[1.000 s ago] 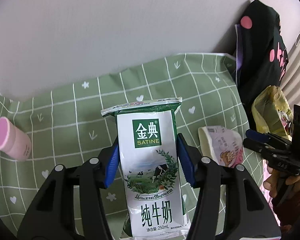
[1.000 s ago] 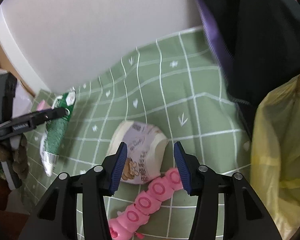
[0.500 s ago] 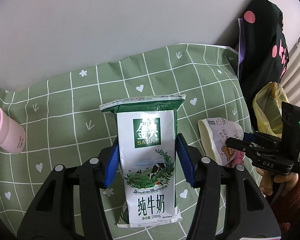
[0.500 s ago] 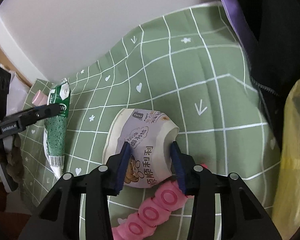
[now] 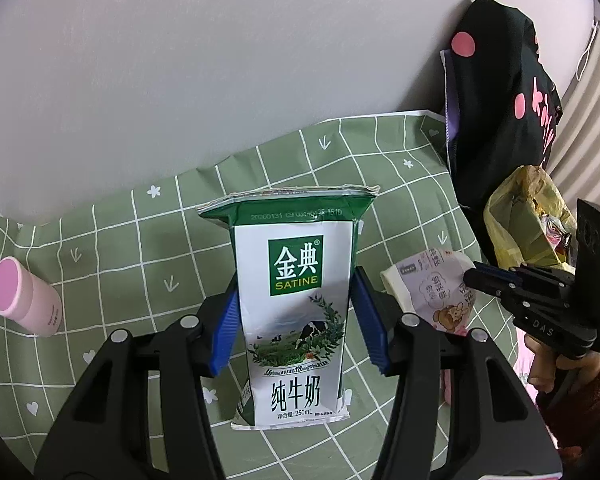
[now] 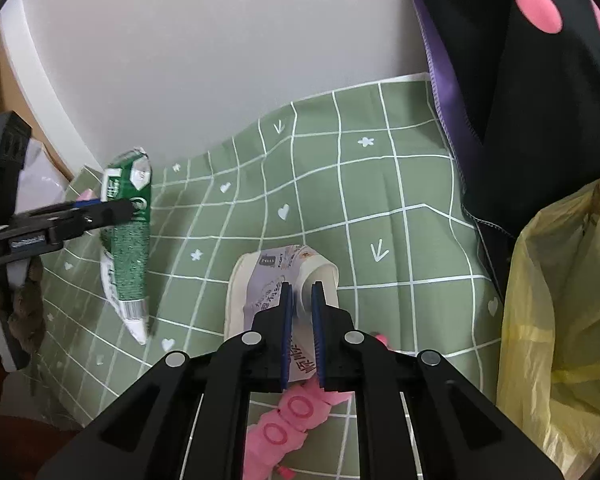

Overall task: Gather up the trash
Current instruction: 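Lift and carry the snack cup and milk carton over the yellow bag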

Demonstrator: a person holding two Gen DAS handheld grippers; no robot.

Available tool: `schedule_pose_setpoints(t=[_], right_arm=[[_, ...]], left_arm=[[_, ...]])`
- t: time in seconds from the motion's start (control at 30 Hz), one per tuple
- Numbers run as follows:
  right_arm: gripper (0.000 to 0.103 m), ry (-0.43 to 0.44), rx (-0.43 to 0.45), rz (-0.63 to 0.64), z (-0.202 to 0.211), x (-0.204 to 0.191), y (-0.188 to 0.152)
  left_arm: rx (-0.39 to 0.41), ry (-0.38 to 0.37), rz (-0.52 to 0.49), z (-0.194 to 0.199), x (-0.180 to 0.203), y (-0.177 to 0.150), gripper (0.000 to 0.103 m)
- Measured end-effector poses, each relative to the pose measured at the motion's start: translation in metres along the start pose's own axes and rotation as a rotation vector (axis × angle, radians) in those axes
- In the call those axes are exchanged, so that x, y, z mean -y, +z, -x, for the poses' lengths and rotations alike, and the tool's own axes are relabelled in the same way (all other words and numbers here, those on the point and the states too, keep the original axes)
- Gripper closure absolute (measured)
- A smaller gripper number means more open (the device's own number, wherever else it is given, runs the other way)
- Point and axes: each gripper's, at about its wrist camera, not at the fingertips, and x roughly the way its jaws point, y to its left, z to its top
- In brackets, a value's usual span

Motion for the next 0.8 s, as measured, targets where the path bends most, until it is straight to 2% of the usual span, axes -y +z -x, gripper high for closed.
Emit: schedule_pose_setpoints(t=[0.03, 0.1, 0.13, 0.33, 0.47, 0.53, 0.6, 0.8], right_arm=[[0.092, 0.012, 0.002, -0.002, 0.0, 0.0, -0.001], [0.069, -0.007, -0.008, 0.007, -0.003, 0.0, -0.004], [0.055, -0.005, -0.02, 0.008, -0.007, 0.001, -0.007], [0.054, -0.025, -0.074, -0.058, -0.038, 0.015, -0.016], [0.054, 0.064, -0.118, -0.078, -0.056, 0.016, -0.012], [0.054, 0.093, -0.115, -0.096, -0.062, 0.017, -0.008], [0.059, 0.093, -0.091, -0.104, -0.059, 0.016, -0.005], [0.061, 0.028, -0.024, -0.005, -0.031, -0.004, 0.004]], left_arm=[[0.0, -0.002, 0.002, 0.001, 0.0, 0.0, 0.053], [-0.003, -0.006, 0.005, 0.0, -0.001, -0.001, 0.053], [-0.005, -0.006, 0.005, 0.0, 0.0, -0.001, 0.053], [-0.028, 0.005, 0.004, -0.003, -0.001, -0.009, 0.053], [-0.041, 0.01, 0.028, -0.006, -0.007, -0.014, 0.053], [-0.042, 0.012, 0.037, -0.006, -0.009, -0.015, 0.053], [-0.03, 0.022, 0.04, -0.003, -0.01, -0.015, 0.053], [0.044, 0.027, 0.069, 0.013, -0.013, -0.004, 0.053]])
